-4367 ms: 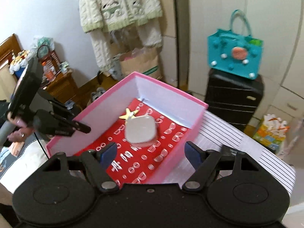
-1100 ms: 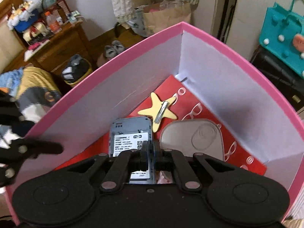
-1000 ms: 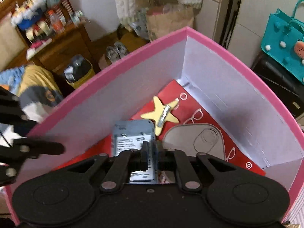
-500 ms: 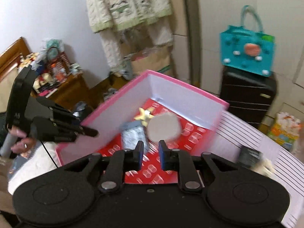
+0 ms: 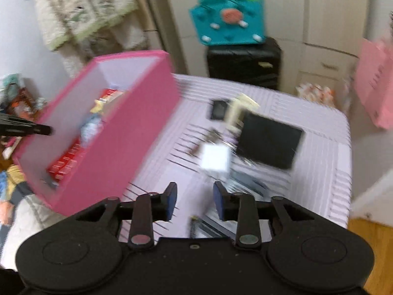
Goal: Organize rigid objects
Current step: 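Grasp the second grey pocket router with the right tool and lift it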
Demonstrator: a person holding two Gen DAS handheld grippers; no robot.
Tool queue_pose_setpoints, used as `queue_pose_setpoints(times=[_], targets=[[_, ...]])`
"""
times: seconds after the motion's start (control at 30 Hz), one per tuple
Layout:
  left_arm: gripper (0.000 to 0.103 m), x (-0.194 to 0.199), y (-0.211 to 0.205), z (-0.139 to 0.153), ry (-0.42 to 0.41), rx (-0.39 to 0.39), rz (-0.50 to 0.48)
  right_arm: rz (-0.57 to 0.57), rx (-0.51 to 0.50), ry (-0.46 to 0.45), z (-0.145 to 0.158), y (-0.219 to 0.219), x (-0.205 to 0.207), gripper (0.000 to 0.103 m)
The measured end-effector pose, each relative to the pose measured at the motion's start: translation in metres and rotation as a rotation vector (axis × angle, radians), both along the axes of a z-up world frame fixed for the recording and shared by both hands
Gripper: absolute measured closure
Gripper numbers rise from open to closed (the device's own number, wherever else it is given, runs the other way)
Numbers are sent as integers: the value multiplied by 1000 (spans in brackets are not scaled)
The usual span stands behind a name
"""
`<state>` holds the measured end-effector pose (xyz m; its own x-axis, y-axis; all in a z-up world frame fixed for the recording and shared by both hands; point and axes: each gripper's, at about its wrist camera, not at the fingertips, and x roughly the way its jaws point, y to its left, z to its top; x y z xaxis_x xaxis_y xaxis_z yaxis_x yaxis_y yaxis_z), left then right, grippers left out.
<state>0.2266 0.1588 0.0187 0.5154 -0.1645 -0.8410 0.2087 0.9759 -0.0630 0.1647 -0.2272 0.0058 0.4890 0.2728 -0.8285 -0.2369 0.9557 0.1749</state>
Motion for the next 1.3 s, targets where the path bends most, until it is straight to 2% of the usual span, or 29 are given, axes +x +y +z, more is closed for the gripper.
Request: queue_pose_setpoints(times=[0.1, 0.2, 0.33, 0.57, 0.7, 0.83, 1.07, 1.3], targets=[[95, -4, 0, -1, -16, 6, -7, -49, 13, 39, -20, -14, 3, 44], [95, -4, 1, -1, -14, -1, 3, -115, 57, 88, -37, -34, 9, 44], [95, -4, -1, -1, -16, 7, 4, -135, 70, 116, -52, -38, 10, 41], [95, -5, -1, -1, -20, 12, 10, -110, 74, 65, -57, -22, 18, 29], [95, -6, -1, -5, -20, 8, 17, -80, 0, 29, -59, -8, 25, 29], [95, -5, 0, -5, -15, 2, 21, -15, -134, -43, -64, 10, 24, 28], [95, -5, -1, -5, -16, 1, 20, -3, -143, -51, -61, -3, 15, 30], [95, -5, -1, -5, -16, -3, 19, -46, -129, -43, -61, -3, 12, 27]])
